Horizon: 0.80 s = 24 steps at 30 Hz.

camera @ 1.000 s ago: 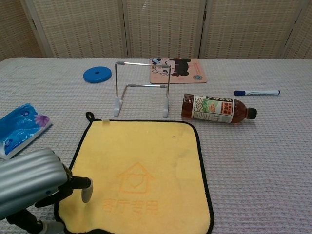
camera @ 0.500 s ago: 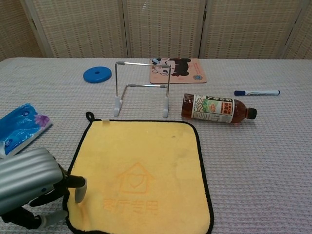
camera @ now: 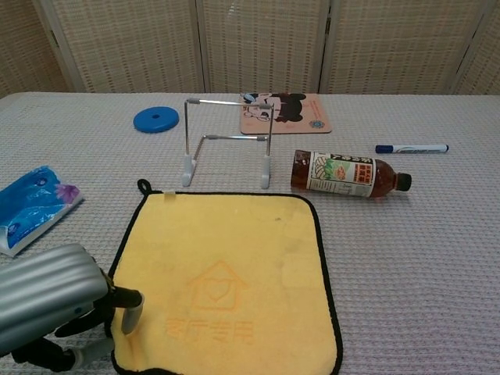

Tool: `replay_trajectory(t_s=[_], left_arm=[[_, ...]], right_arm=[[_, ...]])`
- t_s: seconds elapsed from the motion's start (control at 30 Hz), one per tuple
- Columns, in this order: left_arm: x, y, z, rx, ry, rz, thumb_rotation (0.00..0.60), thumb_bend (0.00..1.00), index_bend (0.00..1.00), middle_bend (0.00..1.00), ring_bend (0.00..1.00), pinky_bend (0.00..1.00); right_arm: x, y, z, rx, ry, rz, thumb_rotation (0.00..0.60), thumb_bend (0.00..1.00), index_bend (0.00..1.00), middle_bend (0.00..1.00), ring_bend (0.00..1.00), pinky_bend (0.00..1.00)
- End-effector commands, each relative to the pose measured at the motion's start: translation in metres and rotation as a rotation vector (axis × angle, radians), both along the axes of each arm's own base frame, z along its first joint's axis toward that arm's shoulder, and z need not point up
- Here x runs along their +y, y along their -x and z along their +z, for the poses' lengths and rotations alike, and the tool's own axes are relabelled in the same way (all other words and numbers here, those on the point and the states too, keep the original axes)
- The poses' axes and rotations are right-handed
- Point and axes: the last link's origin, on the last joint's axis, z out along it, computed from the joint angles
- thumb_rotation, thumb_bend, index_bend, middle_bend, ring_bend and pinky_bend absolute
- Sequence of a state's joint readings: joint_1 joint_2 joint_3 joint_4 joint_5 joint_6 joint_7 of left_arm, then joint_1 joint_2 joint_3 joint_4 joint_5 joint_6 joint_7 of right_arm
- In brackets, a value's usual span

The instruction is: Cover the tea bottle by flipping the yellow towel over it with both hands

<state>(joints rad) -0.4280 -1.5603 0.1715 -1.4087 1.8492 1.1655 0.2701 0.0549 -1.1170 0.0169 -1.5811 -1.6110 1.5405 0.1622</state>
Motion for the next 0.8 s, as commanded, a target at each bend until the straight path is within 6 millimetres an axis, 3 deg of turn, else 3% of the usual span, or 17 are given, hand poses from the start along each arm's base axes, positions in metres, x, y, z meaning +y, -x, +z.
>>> replay_trajectory(t_s=[0.03, 0.5, 0.8], left_arm=[[0.001, -0.001, -0.001, 0.0, 0.0, -0.005, 0.6, 0.48, 0.53, 0.91, 0.75, 0.95], [0.001, -0.004, 0.005, -0.023, -0.031, 0.0, 0.6, 0.55, 0.62, 0.92, 0.75, 0.95], [-0.001, -0.007, 0.013, -0.047, -0.049, 0.011, 0.6, 0.55, 0.62, 0.92, 0.75, 0.95]], right_arm=[[0.0, 0.0, -0.001, 0.0, -0.004, 0.003, 0.6, 0.32, 0.07, 0.25, 0.17, 0.26], [0.0, -0.015, -0.015, 0.015, -0.052, 0.085, 0.6, 0.32, 0.07, 0.25, 0.17, 0.26], [-0.005, -0.05, -0.044, 0.02, -0.178, 0.242, 0.6, 0.32, 0.07, 0.28, 0.17, 0.26]])
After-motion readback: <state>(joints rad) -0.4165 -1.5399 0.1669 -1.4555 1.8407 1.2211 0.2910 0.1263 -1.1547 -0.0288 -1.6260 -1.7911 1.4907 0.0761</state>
